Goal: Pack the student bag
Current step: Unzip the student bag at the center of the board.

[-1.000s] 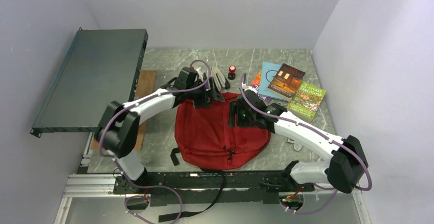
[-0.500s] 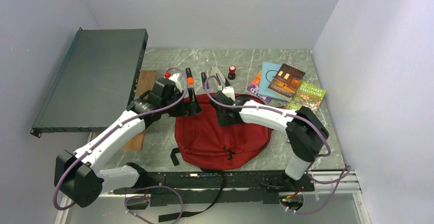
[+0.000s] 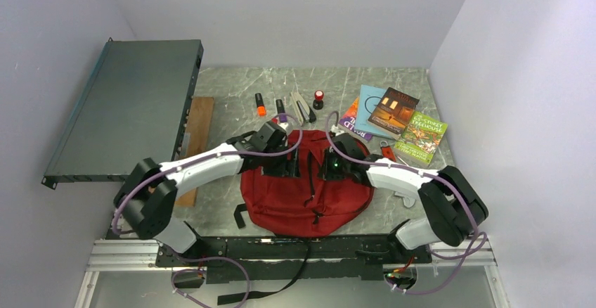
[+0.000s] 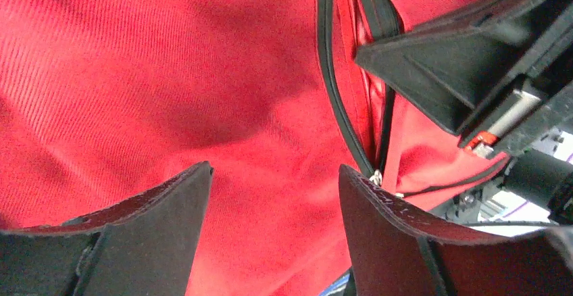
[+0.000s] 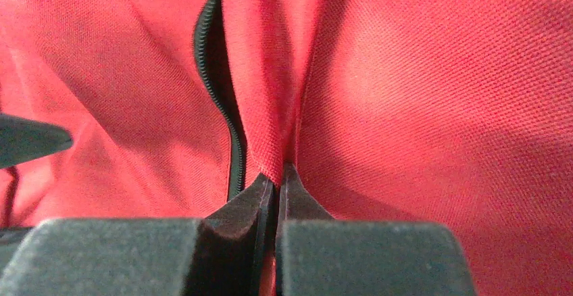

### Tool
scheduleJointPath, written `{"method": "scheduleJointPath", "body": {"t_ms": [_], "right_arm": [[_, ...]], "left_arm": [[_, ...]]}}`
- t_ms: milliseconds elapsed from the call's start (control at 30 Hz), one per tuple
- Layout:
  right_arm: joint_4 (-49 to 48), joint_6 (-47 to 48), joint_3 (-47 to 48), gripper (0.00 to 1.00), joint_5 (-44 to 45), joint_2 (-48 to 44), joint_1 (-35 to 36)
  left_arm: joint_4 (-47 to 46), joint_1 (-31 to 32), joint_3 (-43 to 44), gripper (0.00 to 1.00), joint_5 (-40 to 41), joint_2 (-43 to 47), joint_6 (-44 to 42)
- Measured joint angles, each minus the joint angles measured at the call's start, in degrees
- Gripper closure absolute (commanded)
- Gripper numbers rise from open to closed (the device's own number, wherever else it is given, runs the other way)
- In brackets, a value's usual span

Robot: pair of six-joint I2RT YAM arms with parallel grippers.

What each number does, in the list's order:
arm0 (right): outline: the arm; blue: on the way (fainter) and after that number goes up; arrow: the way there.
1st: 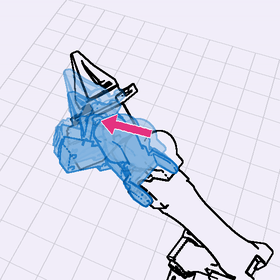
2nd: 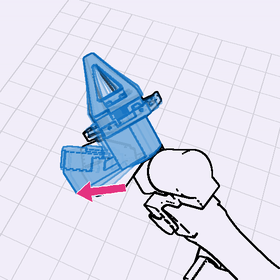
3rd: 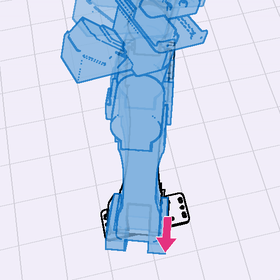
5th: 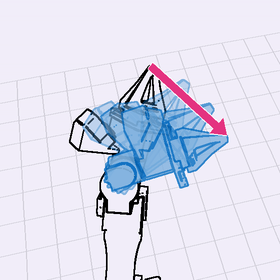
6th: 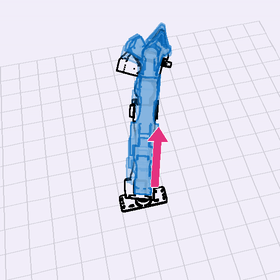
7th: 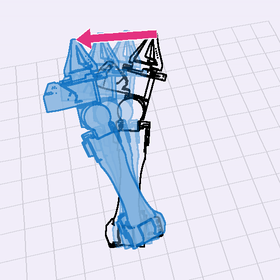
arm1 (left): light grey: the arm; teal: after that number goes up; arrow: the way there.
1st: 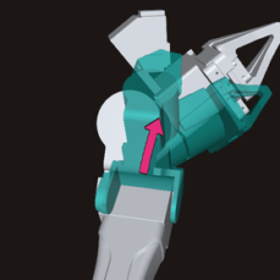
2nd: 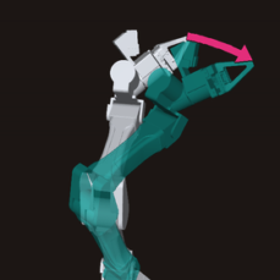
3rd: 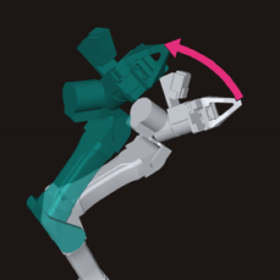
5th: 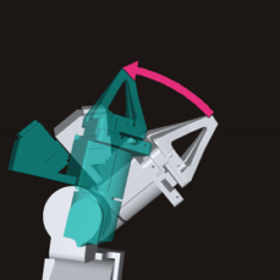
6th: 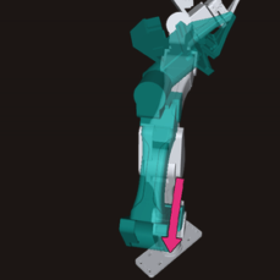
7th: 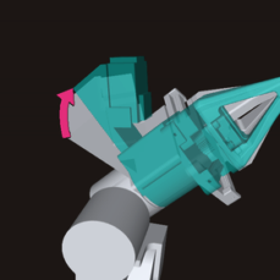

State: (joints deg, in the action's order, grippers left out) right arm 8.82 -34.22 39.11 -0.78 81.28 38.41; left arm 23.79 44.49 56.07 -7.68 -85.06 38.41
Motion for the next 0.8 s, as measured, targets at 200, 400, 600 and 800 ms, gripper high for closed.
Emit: {"method": "scheduleJointPath", "body": {"t_ms": [200, 400, 600, 800], "right_arm": [[-14.6, -4.6, -6.8, 1.0, -12.9, 0.8, -4.4], [-18.9, -6.5, -7.3, 1.0, -17.9, 1.0, -4.2], [-18.8, -6.5, -7.3, 1.0, -18.3, 0.5, -4.2], [-18.3, -6.4, -7.4, 1.0, -18.3, 0.0, -4.3]], "left_arm": [[-0.6, 0.4, 6.7, 0.16, 1.0, -9.7, 0.4], [0.8, 1.6, 16.1, 0.32, 5.8, -17.2, 1.9], [3.2, 2.7, 22.1, 0.53, 10.2, -23.4, 2.8], [3.3, 3.7, 21.8, 0.54, 12.3, -24.2, 3.0]]}}
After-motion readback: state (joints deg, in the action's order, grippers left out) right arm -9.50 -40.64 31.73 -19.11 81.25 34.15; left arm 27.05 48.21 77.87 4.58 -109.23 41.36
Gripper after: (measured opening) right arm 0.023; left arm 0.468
